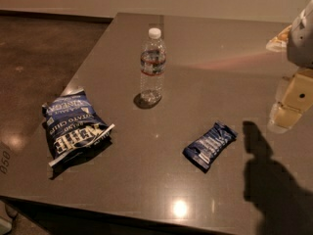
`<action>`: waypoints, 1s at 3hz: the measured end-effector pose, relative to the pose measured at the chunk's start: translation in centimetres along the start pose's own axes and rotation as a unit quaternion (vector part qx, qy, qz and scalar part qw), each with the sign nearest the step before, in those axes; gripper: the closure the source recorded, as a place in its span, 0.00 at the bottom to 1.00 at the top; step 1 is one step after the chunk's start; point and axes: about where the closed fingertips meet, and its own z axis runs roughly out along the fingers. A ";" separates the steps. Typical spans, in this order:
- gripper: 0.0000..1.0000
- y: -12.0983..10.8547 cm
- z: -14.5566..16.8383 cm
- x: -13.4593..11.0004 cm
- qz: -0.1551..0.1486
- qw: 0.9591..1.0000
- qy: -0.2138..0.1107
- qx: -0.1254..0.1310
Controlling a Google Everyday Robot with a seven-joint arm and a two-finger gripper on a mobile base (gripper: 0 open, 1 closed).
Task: Knock water bottle over
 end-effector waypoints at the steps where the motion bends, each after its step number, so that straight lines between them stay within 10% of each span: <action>1: 0.00 -0.2 0.0 -0.5 -0.003 1.000 -0.001 0.001; 3: 0.00 -3.2 1.8 -4.8 0.000 0.999 -0.044 -0.005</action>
Offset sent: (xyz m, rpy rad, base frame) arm 0.0440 0.0419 0.0010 0.0645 0.0102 0.0496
